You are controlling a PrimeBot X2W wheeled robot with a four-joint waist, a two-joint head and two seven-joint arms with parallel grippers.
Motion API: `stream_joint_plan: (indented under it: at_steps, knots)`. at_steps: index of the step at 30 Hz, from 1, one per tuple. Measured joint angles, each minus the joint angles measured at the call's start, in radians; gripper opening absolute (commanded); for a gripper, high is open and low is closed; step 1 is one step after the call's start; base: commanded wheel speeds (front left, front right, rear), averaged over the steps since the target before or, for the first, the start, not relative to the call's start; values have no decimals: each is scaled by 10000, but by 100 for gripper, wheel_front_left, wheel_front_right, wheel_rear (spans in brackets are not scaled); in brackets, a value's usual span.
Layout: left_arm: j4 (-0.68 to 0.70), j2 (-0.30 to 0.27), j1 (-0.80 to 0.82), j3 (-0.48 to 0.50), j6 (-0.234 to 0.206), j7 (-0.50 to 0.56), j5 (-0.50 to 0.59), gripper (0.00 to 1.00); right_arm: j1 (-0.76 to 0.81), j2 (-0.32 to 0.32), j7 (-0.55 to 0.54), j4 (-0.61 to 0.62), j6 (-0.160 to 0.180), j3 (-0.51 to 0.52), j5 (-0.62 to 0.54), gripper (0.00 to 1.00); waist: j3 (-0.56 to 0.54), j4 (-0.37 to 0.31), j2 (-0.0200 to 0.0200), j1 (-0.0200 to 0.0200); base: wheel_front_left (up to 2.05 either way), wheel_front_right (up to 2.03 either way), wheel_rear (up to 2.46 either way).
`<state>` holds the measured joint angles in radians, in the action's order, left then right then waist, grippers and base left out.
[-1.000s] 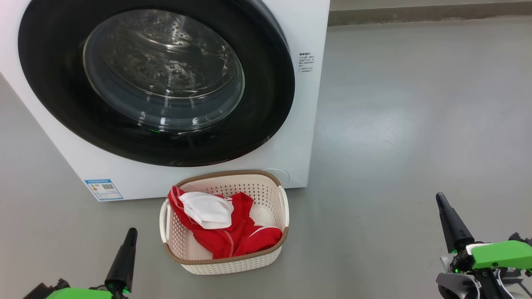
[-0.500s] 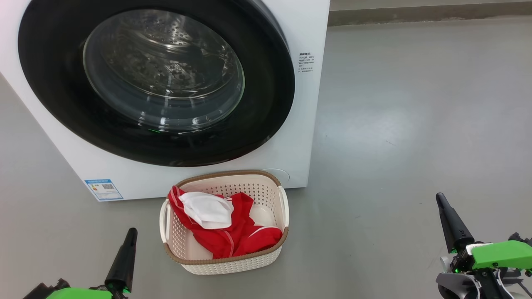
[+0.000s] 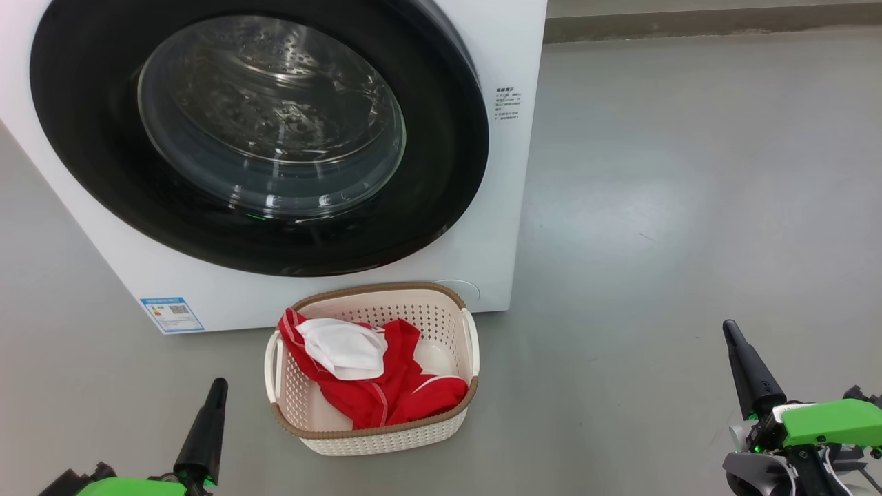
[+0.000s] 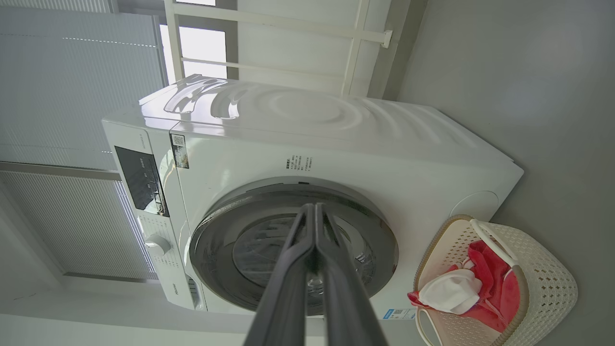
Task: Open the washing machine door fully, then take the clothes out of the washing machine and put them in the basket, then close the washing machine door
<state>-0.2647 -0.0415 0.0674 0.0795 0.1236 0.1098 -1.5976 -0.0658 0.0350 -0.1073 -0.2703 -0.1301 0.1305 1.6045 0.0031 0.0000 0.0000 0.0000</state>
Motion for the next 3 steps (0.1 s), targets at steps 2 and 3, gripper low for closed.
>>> stream_joint_plan:
  at_steps: [2, 3]
  knots:
    - [0, 0, 0, 0, 0, 0, 0, 0, 0, 0, 0, 0, 0, 0, 0, 0, 0, 0, 0, 0, 0, 0, 0]
    - [0, 0, 0, 0, 0, 0, 0, 0, 0, 0, 0, 0, 0, 0, 0, 0, 0, 0, 0, 0, 0, 0, 0]
